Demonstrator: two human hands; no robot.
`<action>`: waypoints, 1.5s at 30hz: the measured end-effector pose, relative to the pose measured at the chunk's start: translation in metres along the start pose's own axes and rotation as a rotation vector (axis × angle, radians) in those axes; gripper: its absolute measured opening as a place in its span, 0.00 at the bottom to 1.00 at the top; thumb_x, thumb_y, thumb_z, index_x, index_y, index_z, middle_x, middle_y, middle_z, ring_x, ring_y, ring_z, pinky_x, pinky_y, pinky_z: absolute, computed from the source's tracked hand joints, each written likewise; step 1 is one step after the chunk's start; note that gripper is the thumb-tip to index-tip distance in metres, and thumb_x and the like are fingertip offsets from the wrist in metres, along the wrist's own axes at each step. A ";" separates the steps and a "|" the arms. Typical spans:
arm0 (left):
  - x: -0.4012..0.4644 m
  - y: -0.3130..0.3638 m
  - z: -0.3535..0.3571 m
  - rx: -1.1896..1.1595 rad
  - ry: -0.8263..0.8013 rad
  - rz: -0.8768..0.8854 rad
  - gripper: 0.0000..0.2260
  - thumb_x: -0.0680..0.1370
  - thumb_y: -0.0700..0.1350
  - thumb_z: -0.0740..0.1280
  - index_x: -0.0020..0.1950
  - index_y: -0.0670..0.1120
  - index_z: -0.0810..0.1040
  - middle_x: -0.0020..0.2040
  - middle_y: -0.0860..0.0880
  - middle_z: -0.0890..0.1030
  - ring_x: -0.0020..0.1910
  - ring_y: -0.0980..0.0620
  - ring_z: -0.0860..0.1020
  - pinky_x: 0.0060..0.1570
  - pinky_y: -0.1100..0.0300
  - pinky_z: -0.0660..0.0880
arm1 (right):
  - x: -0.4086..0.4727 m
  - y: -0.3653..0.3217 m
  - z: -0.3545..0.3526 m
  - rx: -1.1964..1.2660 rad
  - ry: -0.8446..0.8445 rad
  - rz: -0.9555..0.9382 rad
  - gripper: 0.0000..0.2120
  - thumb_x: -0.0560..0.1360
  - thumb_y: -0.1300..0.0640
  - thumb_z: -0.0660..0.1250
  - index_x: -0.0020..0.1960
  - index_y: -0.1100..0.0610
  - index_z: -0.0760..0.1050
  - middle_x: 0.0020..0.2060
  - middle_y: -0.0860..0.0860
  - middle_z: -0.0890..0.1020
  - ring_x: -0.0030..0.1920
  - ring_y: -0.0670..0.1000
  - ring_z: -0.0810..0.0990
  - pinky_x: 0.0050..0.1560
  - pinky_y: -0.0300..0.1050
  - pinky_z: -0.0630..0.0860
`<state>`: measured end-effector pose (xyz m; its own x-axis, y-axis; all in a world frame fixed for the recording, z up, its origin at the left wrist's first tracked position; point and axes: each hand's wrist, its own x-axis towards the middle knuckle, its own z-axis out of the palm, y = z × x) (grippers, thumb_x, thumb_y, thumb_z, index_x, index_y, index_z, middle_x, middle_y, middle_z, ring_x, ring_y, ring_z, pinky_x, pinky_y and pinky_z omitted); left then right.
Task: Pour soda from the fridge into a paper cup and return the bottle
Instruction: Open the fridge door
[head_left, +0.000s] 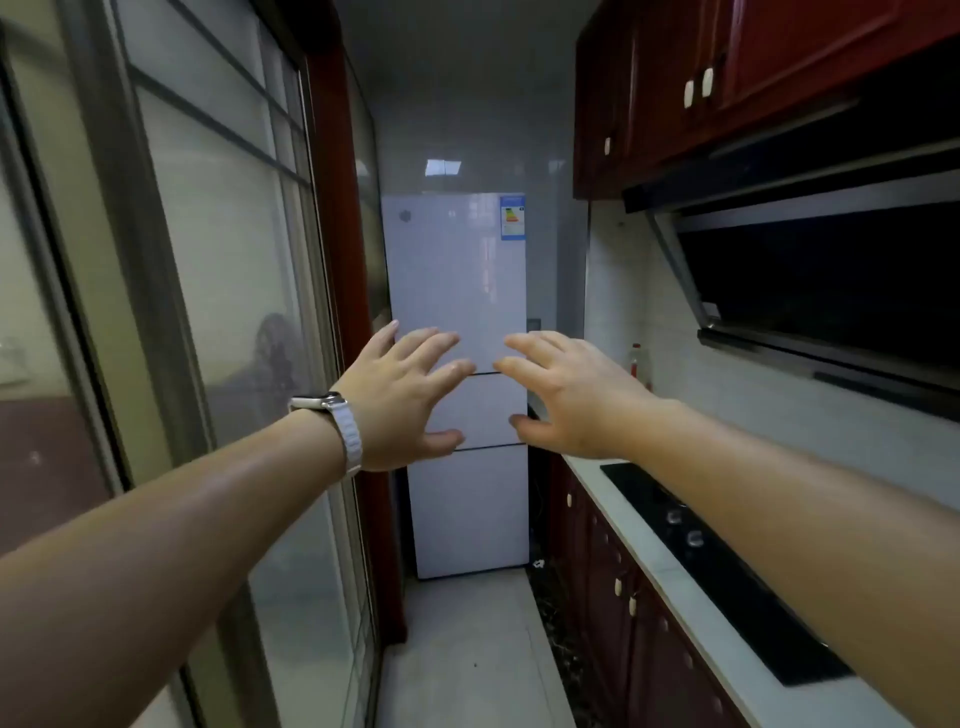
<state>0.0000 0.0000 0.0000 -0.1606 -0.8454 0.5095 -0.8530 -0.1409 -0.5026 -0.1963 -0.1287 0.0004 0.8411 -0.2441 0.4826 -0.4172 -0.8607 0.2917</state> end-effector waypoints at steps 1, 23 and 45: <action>0.001 0.001 0.007 0.016 -0.002 0.014 0.35 0.71 0.66 0.66 0.73 0.50 0.68 0.74 0.42 0.68 0.73 0.41 0.66 0.71 0.39 0.59 | 0.001 0.002 0.005 0.002 -0.005 -0.005 0.31 0.76 0.39 0.59 0.75 0.49 0.58 0.76 0.50 0.58 0.74 0.54 0.55 0.71 0.54 0.59; 0.134 0.028 0.158 -0.127 -0.048 -0.127 0.37 0.72 0.68 0.57 0.77 0.53 0.63 0.78 0.44 0.61 0.77 0.43 0.60 0.72 0.39 0.57 | 0.049 0.162 0.149 0.149 -0.035 -0.048 0.30 0.75 0.38 0.59 0.74 0.47 0.60 0.75 0.49 0.59 0.75 0.52 0.54 0.71 0.53 0.57; 0.203 -0.039 0.296 -0.153 -0.048 -0.247 0.38 0.72 0.68 0.59 0.78 0.54 0.60 0.79 0.44 0.59 0.78 0.43 0.57 0.73 0.42 0.53 | 0.170 0.225 0.263 0.195 -0.041 -0.098 0.30 0.75 0.40 0.60 0.74 0.47 0.60 0.75 0.48 0.59 0.74 0.51 0.54 0.72 0.49 0.54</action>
<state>0.1480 -0.3191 -0.0835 0.0818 -0.8190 0.5680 -0.9288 -0.2693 -0.2546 -0.0564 -0.4817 -0.0689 0.8893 -0.1700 0.4245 -0.2621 -0.9502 0.1685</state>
